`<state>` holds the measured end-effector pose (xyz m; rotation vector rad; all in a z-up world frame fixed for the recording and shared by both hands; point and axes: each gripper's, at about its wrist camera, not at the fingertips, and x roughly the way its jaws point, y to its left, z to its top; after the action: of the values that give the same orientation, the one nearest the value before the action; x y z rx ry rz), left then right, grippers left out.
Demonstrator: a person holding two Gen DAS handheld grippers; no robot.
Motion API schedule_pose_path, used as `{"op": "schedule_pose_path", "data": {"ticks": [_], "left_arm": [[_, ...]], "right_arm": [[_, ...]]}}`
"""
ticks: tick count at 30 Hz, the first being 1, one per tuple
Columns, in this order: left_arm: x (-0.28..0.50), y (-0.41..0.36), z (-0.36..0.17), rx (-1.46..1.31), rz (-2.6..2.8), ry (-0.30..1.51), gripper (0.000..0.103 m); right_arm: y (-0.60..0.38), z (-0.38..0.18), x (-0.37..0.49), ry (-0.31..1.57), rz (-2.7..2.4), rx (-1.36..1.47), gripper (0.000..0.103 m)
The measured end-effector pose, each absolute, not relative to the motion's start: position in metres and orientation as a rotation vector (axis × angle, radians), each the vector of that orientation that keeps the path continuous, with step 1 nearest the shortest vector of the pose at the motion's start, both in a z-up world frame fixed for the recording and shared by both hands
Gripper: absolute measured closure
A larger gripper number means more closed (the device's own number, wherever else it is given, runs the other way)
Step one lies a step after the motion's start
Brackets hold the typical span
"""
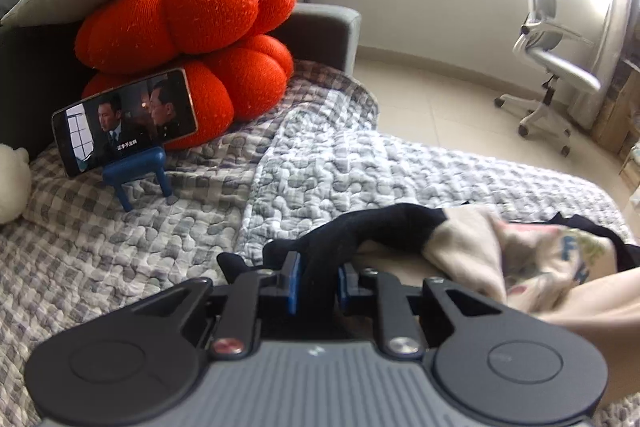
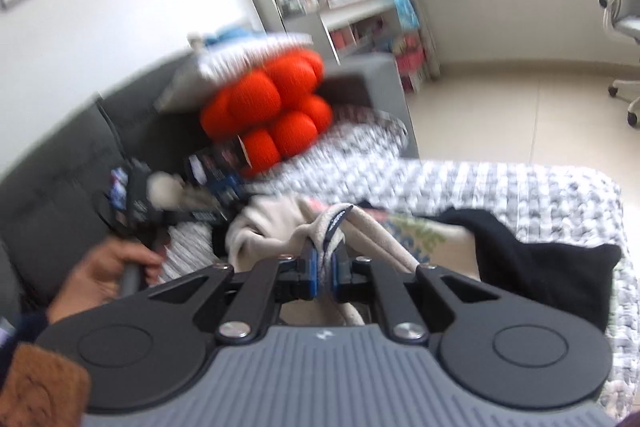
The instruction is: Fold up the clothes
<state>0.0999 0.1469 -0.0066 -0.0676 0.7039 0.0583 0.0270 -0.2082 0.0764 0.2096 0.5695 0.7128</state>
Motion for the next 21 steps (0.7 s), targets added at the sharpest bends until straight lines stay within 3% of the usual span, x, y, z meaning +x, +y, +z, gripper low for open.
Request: {"op": "schedule_pose_path", "data": {"ticks": [5,10,14,15,17,21], "left_arm": [[0.086,0.146,-0.002,-0.008,0.083,0.694,0.084],[0.086,0.141,-0.003,0.025,0.089,0.703,0.081],[0.086,0.145,0.001,-0.008,0.105,0.688,0.064],[0.087,0.151,0.003,-0.051,0.115,0.681,0.058],[0.091,0.161,0.006,-0.137,0.127,0.67,0.055],[0.108,0.157,0.004,-0.154,0.106,0.687,0.054]], "right_arm": [[-0.23,0.096,-0.011,0.488,0.846,0.163,0.094],[-0.212,0.072,-0.011,0.595,0.81,-0.041,0.092],[-0.212,0.054,0.002,0.669,0.705,-0.113,0.087],[-0.217,0.051,0.009,0.677,0.664,-0.103,0.084],[-0.231,0.047,0.02,0.674,0.578,-0.059,0.062],[-0.253,0.045,0.042,0.636,0.463,0.028,0.061]]}}
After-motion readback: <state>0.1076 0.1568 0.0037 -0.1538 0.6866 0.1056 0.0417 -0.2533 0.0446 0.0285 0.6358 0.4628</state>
